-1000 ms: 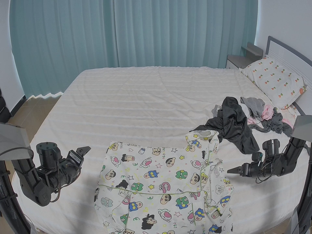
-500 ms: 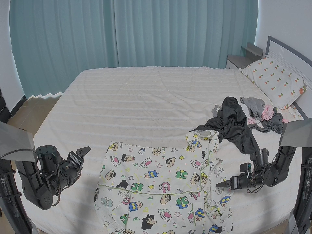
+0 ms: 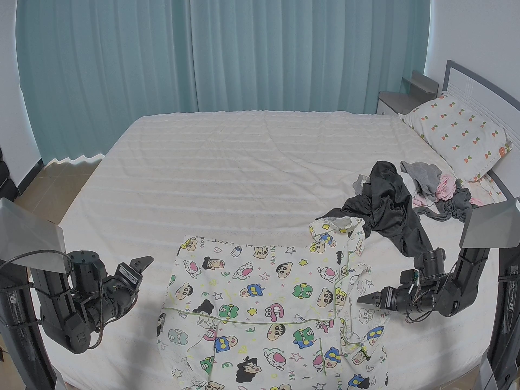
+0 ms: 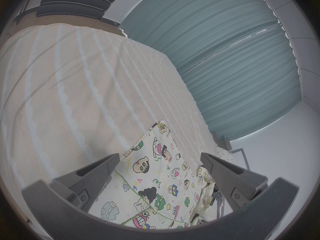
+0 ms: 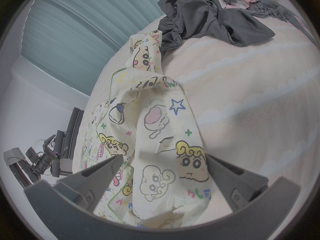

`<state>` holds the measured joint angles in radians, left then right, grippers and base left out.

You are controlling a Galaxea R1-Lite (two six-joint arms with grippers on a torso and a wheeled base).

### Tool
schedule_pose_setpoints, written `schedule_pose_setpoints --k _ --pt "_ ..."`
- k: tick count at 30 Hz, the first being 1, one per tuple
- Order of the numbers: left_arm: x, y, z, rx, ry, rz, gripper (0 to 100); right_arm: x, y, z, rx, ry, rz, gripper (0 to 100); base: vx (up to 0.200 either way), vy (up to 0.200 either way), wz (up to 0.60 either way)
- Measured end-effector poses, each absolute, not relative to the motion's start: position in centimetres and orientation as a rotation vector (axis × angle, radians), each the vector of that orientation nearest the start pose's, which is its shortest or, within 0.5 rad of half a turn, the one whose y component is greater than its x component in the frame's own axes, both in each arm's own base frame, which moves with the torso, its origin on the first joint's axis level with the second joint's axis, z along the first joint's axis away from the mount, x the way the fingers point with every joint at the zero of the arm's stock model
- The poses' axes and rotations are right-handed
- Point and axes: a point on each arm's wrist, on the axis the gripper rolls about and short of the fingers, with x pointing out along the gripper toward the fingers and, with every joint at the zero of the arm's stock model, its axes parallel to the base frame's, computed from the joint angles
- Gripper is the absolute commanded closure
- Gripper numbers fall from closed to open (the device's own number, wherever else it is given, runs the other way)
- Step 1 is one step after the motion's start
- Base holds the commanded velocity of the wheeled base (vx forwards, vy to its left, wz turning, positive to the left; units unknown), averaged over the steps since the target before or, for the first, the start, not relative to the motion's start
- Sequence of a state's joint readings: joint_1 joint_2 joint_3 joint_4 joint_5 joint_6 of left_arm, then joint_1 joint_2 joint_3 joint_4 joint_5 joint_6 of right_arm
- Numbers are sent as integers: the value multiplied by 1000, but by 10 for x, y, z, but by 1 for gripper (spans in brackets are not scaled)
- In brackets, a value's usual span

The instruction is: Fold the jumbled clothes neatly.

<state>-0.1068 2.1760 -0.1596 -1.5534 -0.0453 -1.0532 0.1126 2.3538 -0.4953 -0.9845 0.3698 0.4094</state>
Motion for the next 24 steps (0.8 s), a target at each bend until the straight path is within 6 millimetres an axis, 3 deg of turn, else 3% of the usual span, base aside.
schedule_pose_setpoints --k 12,24 --pt "253 -28 10 -1018 499 116 0 290 40 -55 485 975 233 100 0 0 0" --pt "252 -28 9 -1011 502 120 0 291 1 -47 438 895 131 100 0 0 0"
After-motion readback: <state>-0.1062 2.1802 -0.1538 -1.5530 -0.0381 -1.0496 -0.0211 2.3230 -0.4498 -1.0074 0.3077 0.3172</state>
